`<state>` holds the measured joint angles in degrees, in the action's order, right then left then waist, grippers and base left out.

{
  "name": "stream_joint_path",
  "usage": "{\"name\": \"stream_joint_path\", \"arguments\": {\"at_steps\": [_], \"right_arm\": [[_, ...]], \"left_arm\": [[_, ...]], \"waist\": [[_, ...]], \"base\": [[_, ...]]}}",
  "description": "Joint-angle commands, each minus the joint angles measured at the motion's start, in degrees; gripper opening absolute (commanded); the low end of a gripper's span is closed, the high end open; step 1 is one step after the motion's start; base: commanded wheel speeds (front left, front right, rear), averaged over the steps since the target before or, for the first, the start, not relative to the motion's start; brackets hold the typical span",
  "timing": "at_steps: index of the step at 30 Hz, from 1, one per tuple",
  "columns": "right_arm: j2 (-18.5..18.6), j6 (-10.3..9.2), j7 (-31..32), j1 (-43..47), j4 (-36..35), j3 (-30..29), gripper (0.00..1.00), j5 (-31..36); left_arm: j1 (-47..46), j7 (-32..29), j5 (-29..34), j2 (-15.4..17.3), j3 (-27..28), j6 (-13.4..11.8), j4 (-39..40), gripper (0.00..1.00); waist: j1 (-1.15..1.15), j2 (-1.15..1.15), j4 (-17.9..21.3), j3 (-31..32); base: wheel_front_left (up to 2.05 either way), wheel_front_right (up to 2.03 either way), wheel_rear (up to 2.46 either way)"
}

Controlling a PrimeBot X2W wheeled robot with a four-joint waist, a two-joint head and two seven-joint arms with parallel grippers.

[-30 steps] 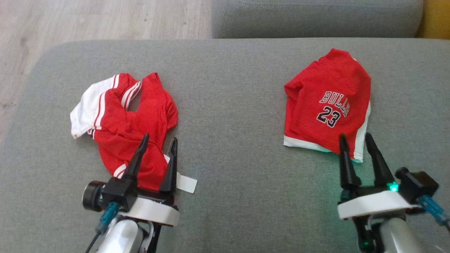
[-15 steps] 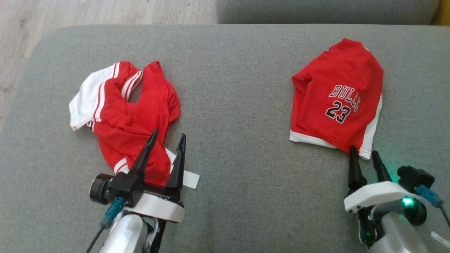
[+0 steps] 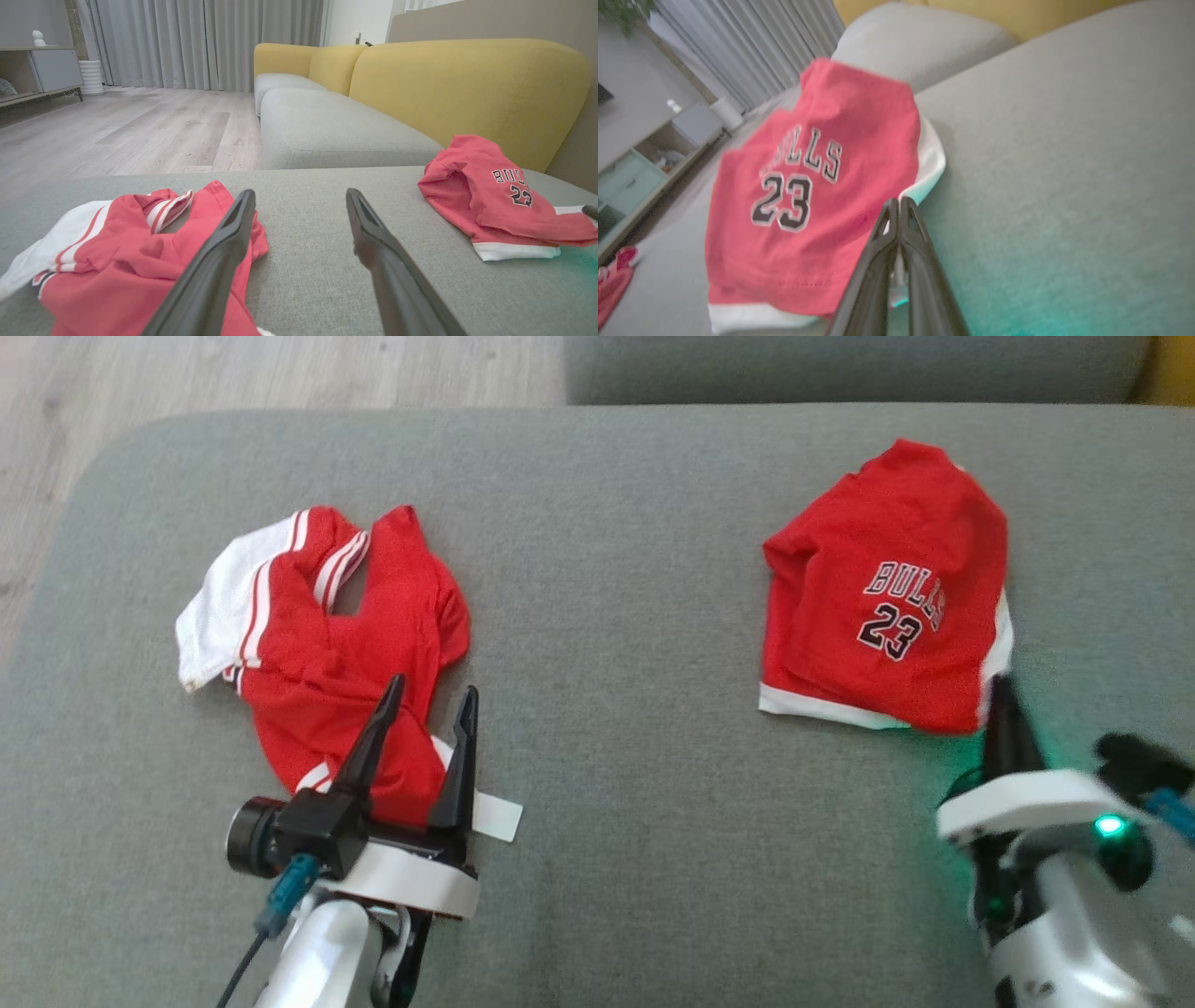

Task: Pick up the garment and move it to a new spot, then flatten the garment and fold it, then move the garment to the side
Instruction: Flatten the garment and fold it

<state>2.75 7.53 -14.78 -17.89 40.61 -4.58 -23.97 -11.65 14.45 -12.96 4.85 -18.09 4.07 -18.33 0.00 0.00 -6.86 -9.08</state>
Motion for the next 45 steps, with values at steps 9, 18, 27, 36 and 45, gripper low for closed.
{"name": "stream_joint_path", "arguments": {"at_steps": [9,18,27,36,45], "right_arm": [[0.1,-0.04,-0.2,-3.8,-14.4,-8.3,0.00,-0.6],[5.7,-0.04,9.3,-19.3,-20.3,-19.8,0.00,12.7],[10.2,-0.04,9.9,-39.3,-13.7,-16.8,0.00,22.8],[3.4,-0.04,6.4,-33.9,-8.4,8.3,0.00,19.8],[0.7,-0.04,6.6,-19.4,-5.6,33.5,0.00,8.3]], "left_arm": [[-0.4,0.5,0.9,-0.7,3.9,0.5,1.6,1.00],[0.6,0.5,0.2,-1.7,3.9,0.9,1.8,1.00],[0.8,0.5,-0.3,-1.9,4.0,1.1,1.8,1.00],[1.1,0.5,-0.7,-2.0,4.1,0.9,2.1,1.00],[0.2,0.5,-0.5,-2.0,3.2,0.8,1.8,1.00]], "waist": [[0.00,0.00,1.9,4.7],[0.00,0.00,-1.5,6.4],[0.00,0.00,-5.7,6.2],[0.00,0.00,-5.6,5.6],[0.00,0.00,-4.1,4.5]], "base": [[0.00,0.00,0.00],[0.00,0.00,0.00],[0.00,0.00,0.00],[0.00,0.00,0.00],[0.00,0.00,0.00]]}}
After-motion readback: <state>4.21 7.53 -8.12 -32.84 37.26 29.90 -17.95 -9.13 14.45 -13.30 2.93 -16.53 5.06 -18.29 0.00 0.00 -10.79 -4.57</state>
